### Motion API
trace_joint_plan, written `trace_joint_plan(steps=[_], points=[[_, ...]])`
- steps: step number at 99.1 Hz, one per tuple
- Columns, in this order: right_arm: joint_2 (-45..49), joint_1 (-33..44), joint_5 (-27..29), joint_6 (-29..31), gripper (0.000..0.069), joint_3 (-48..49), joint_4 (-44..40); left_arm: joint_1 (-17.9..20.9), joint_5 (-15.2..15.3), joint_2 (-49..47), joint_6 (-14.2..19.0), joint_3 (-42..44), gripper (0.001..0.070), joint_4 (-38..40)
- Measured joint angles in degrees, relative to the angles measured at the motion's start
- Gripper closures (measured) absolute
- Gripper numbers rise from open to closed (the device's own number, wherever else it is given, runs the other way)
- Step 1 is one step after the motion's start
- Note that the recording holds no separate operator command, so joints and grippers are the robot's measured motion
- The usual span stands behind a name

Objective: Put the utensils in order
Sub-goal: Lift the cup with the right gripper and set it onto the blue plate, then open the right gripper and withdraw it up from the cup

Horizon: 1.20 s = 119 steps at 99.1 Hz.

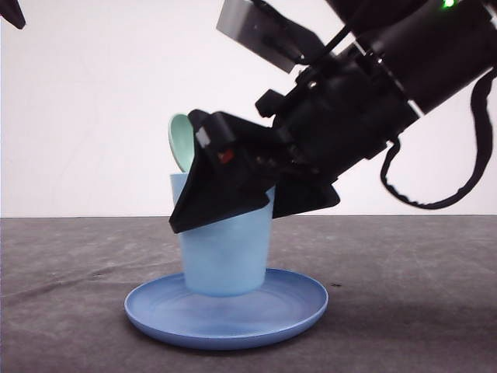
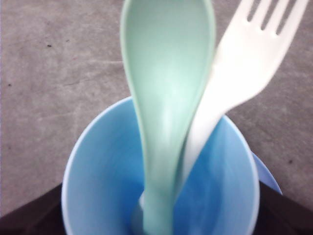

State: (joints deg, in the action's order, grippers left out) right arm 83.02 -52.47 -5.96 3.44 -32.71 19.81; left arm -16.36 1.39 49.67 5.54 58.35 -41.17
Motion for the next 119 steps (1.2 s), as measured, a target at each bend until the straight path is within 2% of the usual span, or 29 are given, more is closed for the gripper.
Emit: trace_joint_plan(steps=[33,45,79,101,119], points=[[2.21,0.00,0.07,0.02,0.0206,0.00,0.37,0.00,0.00,0.00,0.00,0.00,0.0410,0.00],[2.21,0.00,0.07,0.02,0.0183,0.00,0.35,0.00,0.00,0.00,0.00,0.00,0.0410,0.00],[2.12,0.28,-0.04,0.52,0.0032,0.00,0.17,0.00,0.00,0.00,-0.02,0.00,0.0410,0.00],[-2.95,0.44,-0.04,1.57,0.0020,0.00,-6.43,0.00,0.00,0.00,0.00,0.00,0.0410,0.00],[-9.88,0.92,-0.04,1.86,0.0020,0.00,-18.43,0.00,0.00,0.00,-0.02,0.00,0.0410,0.00]])
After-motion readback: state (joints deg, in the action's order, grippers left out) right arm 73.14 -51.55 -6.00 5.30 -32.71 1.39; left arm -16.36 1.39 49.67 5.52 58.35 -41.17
